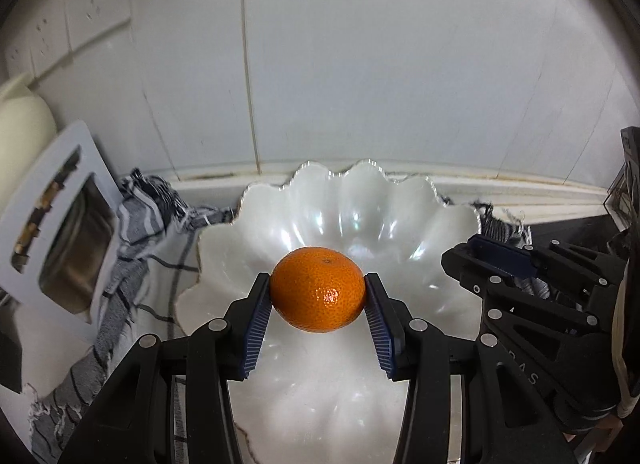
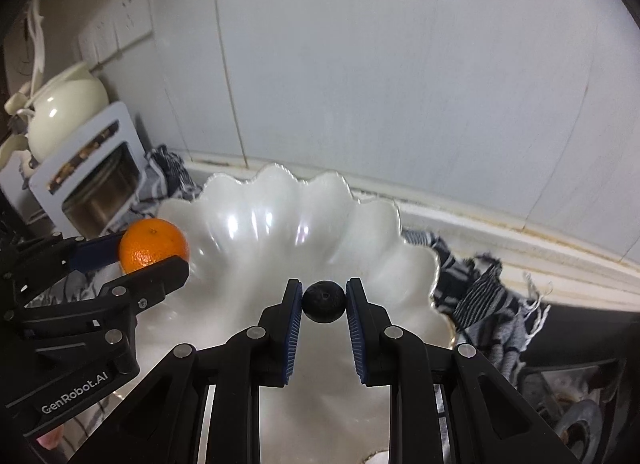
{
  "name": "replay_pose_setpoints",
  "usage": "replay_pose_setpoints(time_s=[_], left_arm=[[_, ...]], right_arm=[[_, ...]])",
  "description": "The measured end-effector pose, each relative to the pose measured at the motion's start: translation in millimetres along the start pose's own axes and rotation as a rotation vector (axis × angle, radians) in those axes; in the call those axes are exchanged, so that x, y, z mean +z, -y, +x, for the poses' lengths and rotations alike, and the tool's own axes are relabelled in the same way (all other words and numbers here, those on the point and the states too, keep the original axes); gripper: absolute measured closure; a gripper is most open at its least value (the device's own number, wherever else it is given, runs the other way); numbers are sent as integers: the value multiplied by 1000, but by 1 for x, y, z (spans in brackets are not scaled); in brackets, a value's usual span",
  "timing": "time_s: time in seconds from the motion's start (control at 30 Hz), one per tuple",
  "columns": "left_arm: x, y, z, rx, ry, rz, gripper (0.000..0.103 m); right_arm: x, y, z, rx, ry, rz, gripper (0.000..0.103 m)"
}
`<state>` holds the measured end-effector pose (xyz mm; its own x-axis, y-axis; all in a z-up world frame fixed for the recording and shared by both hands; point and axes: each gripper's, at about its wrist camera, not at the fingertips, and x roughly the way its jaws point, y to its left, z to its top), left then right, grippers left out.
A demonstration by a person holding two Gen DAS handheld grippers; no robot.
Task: Organize fruits
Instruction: 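Carry the orange in the left gripper over the bowl while the right gripper holds a grape, then open the left gripper to drop the orange while the right gripper releases the dark grape into the bowl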
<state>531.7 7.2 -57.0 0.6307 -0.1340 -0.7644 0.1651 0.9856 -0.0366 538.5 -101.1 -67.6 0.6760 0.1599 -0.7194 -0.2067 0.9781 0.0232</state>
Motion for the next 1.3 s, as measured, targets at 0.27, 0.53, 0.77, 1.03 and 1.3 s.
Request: replay_pose_setpoints(time_s=[0.27, 0.53, 0.77, 1.03, 1.3], left_arm=[[0, -1, 24, 10, -91, -2, 57], [-4, 1, 17, 56, -84, 9, 41], [-3, -1, -21, 95, -6, 2, 27], [-19, 2, -80, 141, 107, 2, 26], [-47, 18, -148, 145, 231, -1, 20]], right_arm=[[-4, 5, 22, 7, -74, 9, 78], [-6, 10, 22, 3, -92, 18, 66], [-11, 12, -8, -3, -45, 30, 65], [-23, 2, -73, -21, 93, -11, 55], [-43, -8, -139, -5, 215, -41, 53]])
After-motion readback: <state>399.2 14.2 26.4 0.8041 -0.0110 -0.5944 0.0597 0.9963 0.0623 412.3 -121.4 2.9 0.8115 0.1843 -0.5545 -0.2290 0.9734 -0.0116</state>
